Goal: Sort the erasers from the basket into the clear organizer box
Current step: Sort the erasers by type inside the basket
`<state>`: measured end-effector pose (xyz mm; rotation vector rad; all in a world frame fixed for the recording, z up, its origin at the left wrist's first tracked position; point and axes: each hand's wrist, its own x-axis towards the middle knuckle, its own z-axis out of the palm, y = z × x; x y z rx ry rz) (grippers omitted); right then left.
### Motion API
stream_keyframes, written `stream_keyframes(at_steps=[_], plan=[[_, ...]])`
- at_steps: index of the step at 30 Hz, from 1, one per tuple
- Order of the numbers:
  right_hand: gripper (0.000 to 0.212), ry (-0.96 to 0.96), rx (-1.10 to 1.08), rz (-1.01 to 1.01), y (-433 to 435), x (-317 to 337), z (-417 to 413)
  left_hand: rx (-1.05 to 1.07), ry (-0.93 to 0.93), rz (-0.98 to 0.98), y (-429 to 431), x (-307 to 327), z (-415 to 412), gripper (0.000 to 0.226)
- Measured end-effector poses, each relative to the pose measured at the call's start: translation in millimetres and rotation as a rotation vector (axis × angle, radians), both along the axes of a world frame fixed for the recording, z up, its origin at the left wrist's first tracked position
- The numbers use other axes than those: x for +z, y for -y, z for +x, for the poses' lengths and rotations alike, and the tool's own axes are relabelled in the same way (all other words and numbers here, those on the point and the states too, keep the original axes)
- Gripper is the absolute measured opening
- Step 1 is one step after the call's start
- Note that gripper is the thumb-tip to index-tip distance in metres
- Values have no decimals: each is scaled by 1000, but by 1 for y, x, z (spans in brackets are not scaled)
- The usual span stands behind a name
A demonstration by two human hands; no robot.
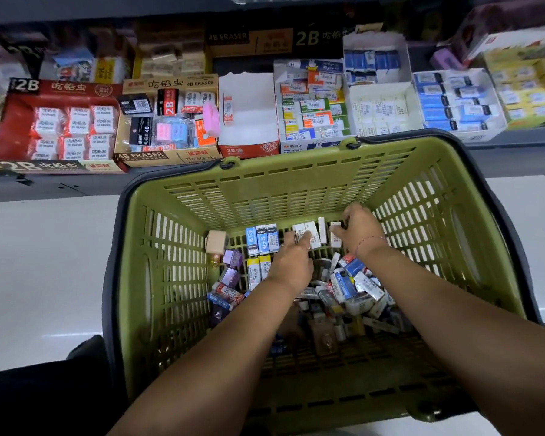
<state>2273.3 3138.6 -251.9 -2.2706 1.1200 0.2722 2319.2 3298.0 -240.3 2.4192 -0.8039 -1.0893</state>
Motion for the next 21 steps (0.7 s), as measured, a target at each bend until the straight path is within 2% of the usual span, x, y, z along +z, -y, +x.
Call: stream_keyframes(at_steps=[2, 5, 11, 13, 17, 21], plan=[[35, -90, 4, -6, -1, 1, 7, 1, 6, -6, 0, 0, 0, 61], [26, -165, 27, 22, -5, 0, 15, 2, 14, -5, 0, 1, -1, 62], [31, 51, -192, 231, -9, -10, 15, 3, 3, -1, 2, 3, -1, 63], [35, 85, -173, 278, -11, -11, 11, 0, 3, 7, 2, 2, 0, 63], [37, 26, 11, 185, -16, -9, 12, -22, -11, 19, 0, 1, 0, 65], [33, 10, -77, 186, -21, -5, 19, -46, -11, 25, 0, 2, 1, 67]])
